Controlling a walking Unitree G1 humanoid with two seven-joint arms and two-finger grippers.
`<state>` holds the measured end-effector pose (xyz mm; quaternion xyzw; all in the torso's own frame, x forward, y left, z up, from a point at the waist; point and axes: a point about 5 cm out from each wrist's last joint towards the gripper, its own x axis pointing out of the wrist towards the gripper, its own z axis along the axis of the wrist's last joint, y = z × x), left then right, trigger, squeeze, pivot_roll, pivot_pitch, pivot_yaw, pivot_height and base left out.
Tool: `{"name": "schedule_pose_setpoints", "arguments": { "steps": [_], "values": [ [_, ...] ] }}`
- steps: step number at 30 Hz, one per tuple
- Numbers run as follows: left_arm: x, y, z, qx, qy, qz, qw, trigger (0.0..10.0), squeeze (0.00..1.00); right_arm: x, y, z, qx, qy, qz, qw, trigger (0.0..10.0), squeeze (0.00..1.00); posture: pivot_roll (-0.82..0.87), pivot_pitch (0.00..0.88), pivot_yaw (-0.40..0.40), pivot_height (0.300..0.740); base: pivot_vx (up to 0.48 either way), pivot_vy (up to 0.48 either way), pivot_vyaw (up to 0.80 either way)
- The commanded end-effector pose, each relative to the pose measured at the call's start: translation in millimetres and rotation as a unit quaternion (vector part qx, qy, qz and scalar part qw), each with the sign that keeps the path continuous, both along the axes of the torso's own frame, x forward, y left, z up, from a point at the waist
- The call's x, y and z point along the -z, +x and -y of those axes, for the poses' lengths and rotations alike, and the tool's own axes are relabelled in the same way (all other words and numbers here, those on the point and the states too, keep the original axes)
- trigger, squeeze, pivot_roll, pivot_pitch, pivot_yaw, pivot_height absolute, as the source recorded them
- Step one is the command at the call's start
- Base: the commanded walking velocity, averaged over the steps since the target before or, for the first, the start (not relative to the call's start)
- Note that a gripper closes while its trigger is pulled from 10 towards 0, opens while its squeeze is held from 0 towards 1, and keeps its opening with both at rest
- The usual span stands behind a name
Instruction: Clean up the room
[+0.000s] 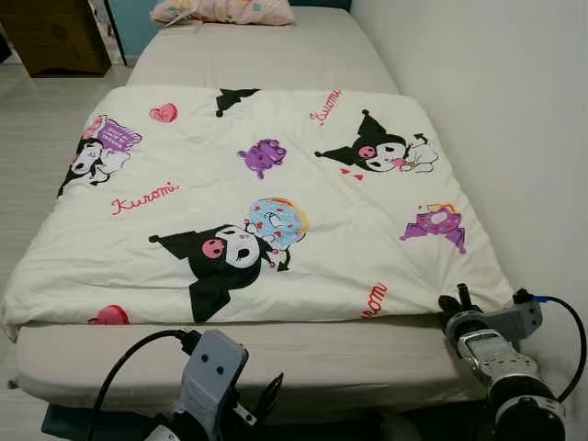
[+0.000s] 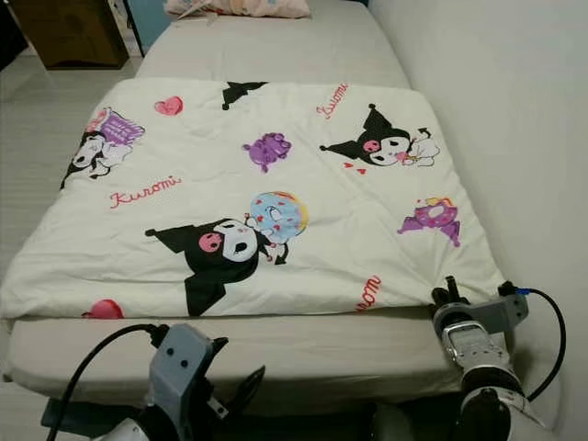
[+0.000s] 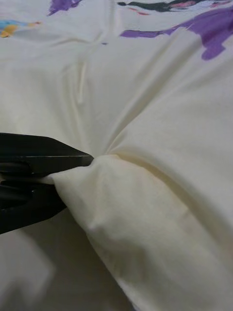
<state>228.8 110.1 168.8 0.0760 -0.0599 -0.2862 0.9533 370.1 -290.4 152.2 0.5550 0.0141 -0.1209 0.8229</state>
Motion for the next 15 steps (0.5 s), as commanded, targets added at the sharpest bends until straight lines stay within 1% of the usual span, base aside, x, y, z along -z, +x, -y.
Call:
{"name": "schedule_pose_setpoints", "arguments": {
  "steps": [1,4,6,7,10,11,13,15],
  "values": [
    [6,-5.6,2.0,0.005,-0.003,-0.02,1.0,10.0,0.0,7,-14.1,21.3,0.019,-0.012,-0.019,1.0,0.0,0.0,0.12,0.5,-0.029,0.547,0.0,0.0,0.0],
    [6,-5.9,2.5,0.008,-0.002,-0.02,1.0,10.0,0.0,7,-16.9,24.5,0.011,-0.021,-0.025,0.999,0.0,0.0,0.13,0.499,-0.028,0.547,0.0,0.0,0.0],
    [6,-6.9,2.9,0.012,0.0,-0.021,1.0,10.0,0.0,5,-24.2,33.0,-0.005,-0.037,-0.039,0.999,0.0,0.0,0.12,0.496,-0.026,0.547,0.0,0.0,0.0],
    [6,-6.9,2.9,0.012,0.0,-0.021,1.0,10.0,0.0,5,-24.2,33.0,-0.005,-0.037,-0.039,0.999,0.0,0.0,0.12,0.496,-0.026,0.547,0.0,0.0,0.0],
    [6,-8.4,3.6,0.016,0.003,-0.022,1.0,10.0,0.0,3,-36.5,39.9,-0.042,-0.058,-0.061,0.996,0.0,0.0,0.13,0.49,-0.027,0.547,0.0,0.0,0.0],
    [6,-8.7,3.7,0.017,0.003,-0.023,1.0,10.0,0.0,2,-39.6,40.5,-0.052,-0.063,-0.065,0.995,0.0,0.0,0.13,0.49,-0.027,0.547,0.0,0.0,0.0],
    [6,-8.7,3.7,0.017,0.003,-0.023,1.0,10.0,0.0,2,-39.6,40.5,-0.052,-0.063,-0.065,0.995,0.0,0.0,0.13,0.49,-0.027,0.547,0.0,0.0,0.0],
    [5,-10.3,3.7,0.018,0.004,-0.024,1.0,10.0,0.0,1,-50.5,40.0,-0.088,-0.078,-0.076,0.99,0.0,0.0,0.12,0.487,-0.026,0.547,0.0,0.0,0.0]
  ]
}}
